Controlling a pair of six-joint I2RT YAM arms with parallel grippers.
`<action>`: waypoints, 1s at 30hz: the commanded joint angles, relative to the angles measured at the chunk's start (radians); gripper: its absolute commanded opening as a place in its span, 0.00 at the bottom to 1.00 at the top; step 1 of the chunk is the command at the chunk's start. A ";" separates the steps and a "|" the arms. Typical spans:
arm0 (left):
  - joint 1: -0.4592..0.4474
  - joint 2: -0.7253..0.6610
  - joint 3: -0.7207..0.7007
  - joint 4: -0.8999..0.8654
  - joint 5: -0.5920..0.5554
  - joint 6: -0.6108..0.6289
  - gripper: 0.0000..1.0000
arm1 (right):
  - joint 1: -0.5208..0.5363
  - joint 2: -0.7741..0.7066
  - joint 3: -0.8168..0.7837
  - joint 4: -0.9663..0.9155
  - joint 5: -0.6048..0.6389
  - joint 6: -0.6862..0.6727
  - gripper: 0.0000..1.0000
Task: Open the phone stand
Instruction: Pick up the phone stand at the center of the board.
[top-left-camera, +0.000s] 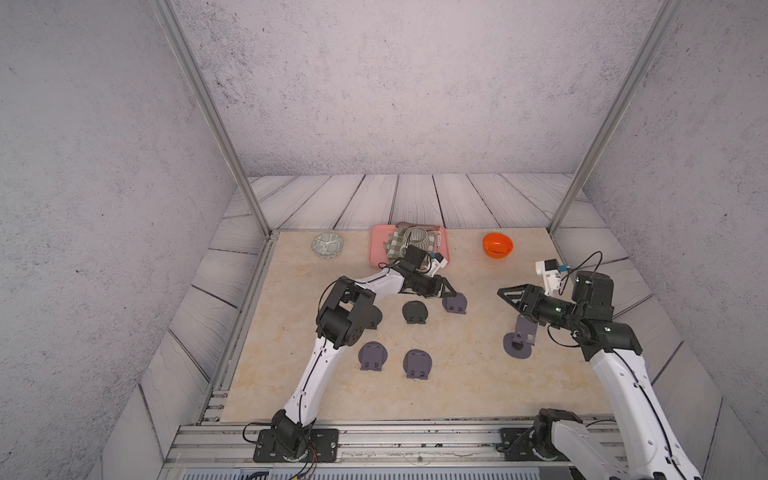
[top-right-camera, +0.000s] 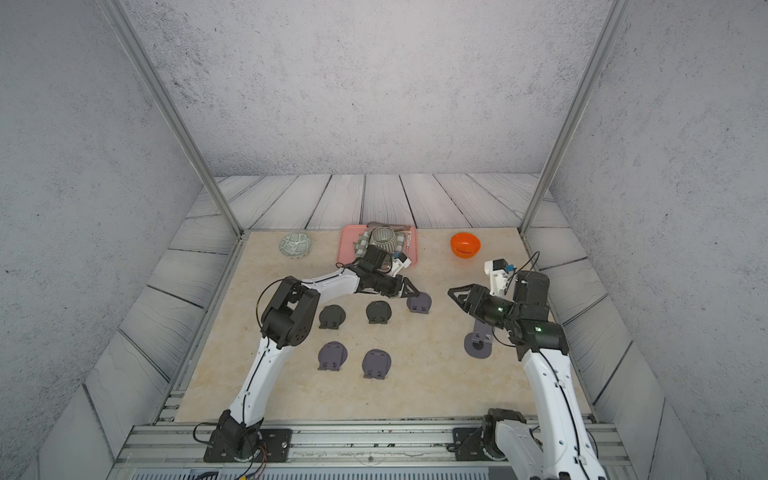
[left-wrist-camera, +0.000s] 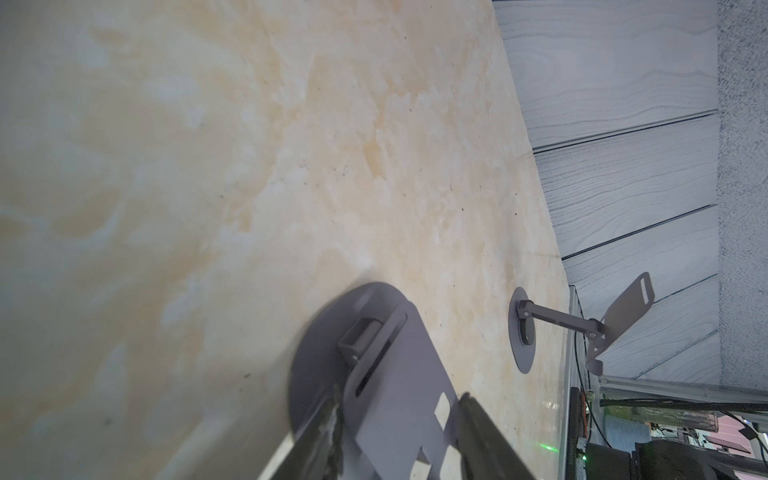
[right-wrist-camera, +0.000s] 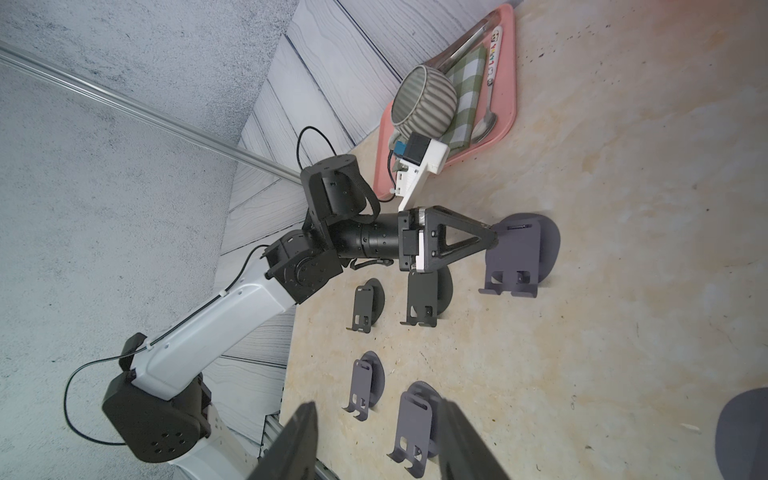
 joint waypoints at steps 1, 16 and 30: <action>-0.009 0.029 0.031 0.005 0.019 -0.004 0.48 | 0.004 -0.011 0.000 -0.011 -0.009 -0.023 0.50; -0.014 0.100 0.058 0.034 0.053 -0.045 0.43 | 0.004 -0.012 -0.002 -0.020 -0.007 -0.026 0.51; -0.014 0.136 0.092 0.021 0.061 -0.052 0.02 | 0.004 -0.007 -0.002 -0.021 -0.008 -0.028 0.51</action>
